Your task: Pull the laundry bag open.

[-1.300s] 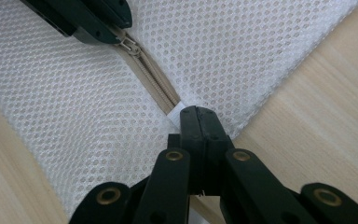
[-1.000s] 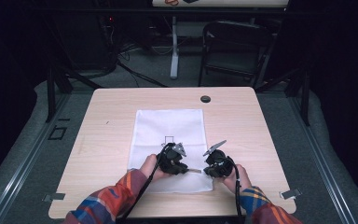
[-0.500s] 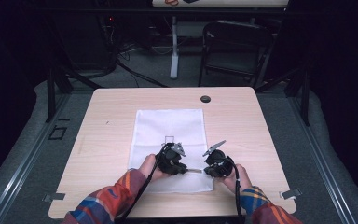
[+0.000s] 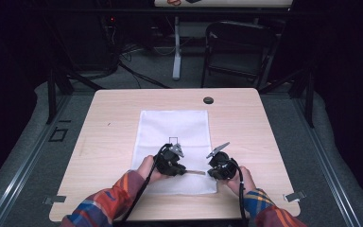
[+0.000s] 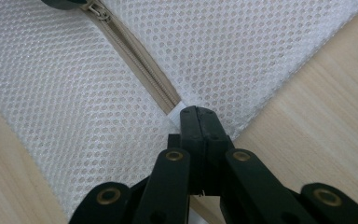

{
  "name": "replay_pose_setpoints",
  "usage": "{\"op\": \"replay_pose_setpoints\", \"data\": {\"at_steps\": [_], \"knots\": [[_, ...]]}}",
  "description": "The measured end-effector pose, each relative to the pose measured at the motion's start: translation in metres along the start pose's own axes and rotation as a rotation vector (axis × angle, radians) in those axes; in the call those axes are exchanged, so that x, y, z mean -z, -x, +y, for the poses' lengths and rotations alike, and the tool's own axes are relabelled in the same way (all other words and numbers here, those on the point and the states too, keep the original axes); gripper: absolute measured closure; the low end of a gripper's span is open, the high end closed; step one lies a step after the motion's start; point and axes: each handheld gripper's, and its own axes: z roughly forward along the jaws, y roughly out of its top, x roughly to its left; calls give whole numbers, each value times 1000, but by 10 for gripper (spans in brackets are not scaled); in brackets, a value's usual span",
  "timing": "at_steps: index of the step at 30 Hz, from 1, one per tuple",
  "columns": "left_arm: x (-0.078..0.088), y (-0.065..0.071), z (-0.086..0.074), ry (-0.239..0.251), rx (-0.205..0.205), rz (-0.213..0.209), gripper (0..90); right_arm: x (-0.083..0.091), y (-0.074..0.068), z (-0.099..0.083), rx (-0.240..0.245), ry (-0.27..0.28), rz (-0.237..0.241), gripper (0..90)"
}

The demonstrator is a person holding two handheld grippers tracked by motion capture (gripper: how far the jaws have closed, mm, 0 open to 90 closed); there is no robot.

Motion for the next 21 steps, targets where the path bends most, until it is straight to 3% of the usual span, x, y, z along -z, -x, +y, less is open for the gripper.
{"op": "replay_pose_setpoints", "data": {"at_steps": [8,10,18,21], "knots": [[-1,1,0,5,5,-1,818,0,1,1,4,-5,-3,900],[-3,1,1,2,0,3,817,0,1,2,25,-18,-11,900],[-7,-1,2,5,4,-2,816,-4,-11,15,64,47,-2,900],[-7,-2,2,6,6,0,815,-10,-13,18,75,33,-21,900]]}}
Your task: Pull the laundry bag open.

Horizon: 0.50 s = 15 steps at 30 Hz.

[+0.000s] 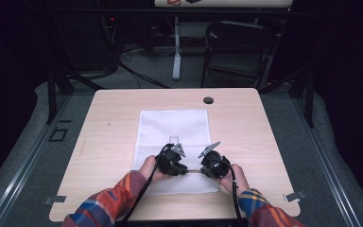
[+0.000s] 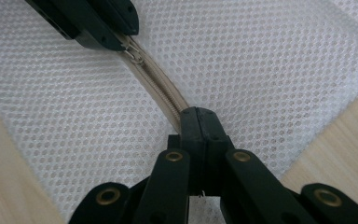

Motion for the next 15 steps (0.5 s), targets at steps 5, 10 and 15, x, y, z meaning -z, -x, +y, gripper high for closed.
{"op": "replay_pose_setpoints", "data": {"at_steps": [5,10,15], "knots": [[-1,1,0,3,4,4,815,0,5,-3,-19,12,20,900],[-2,3,0,-8,-6,26,818,0,5,-5,-8,3,14,900],[-1,4,0,-9,-6,23,820,0,4,-6,0,7,1,900]]}}
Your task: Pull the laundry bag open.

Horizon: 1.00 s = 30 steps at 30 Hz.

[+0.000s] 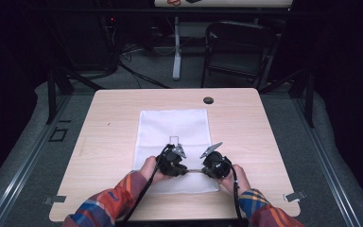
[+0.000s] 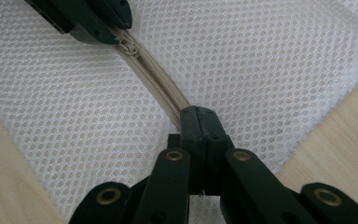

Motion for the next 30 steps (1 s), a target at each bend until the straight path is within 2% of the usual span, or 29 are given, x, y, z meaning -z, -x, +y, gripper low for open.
{"op": "replay_pose_setpoints", "data": {"at_steps": [4,7,9,11,15,17,21,22,30], "knots": [[1,0,0,3,-2,2,820,-1,0,-1,-13,16,6,900],[2,1,0,0,-5,1,820,0,1,-1,-5,2,7,900],[3,1,-1,-7,-13,8,820,0,1,-1,-8,5,6,900],[3,0,-2,-7,-4,-9,821,0,0,-1,-6,6,2,900],[4,-1,-3,-7,-13,-2,820,0,1,-1,-10,6,11,900],[4,-1,-4,-1,-3,-11,820,0,1,-1,-8,4,12,900],[6,-1,-4,-16,-10,2,821,1,2,-1,-5,-3,5,900],[6,-1,-4,-1,-2,-6,820,1,2,-1,-5,-3,4,900],[10,-3,-8,-5,6,-2,820,1,2,-2,-3,1,5,900]]}}
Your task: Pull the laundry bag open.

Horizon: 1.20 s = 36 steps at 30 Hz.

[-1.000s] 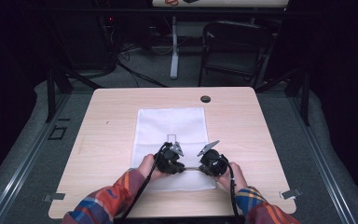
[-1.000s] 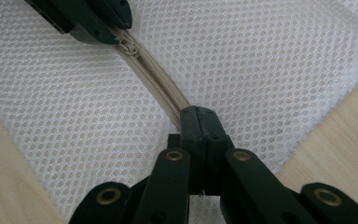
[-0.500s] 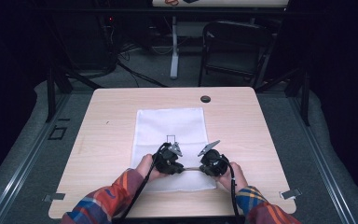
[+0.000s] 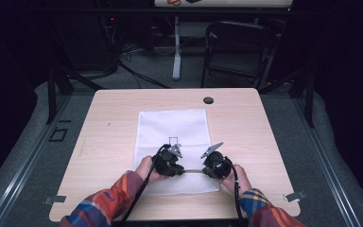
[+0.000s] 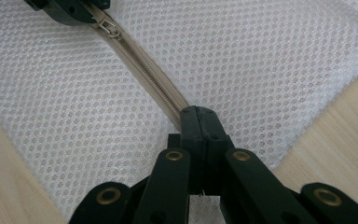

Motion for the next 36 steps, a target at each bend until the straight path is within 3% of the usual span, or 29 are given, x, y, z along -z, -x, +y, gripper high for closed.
{"op": "replay_pose_setpoints", "data": {"at_steps": [17,28,31,36], "knots": [[7,-4,-12,-2,26,-9,818,1,1,-1,-11,-5,3,900],[-2,-1,-6,0,18,-10,790,0,-1,0,-18,-6,-11,900],[-5,3,-1,-18,-5,8,804,1,-1,0,-16,-8,-10,900],[-6,4,-2,-29,-3,19,865,1,0,0,-17,-6,-9,900]]}}
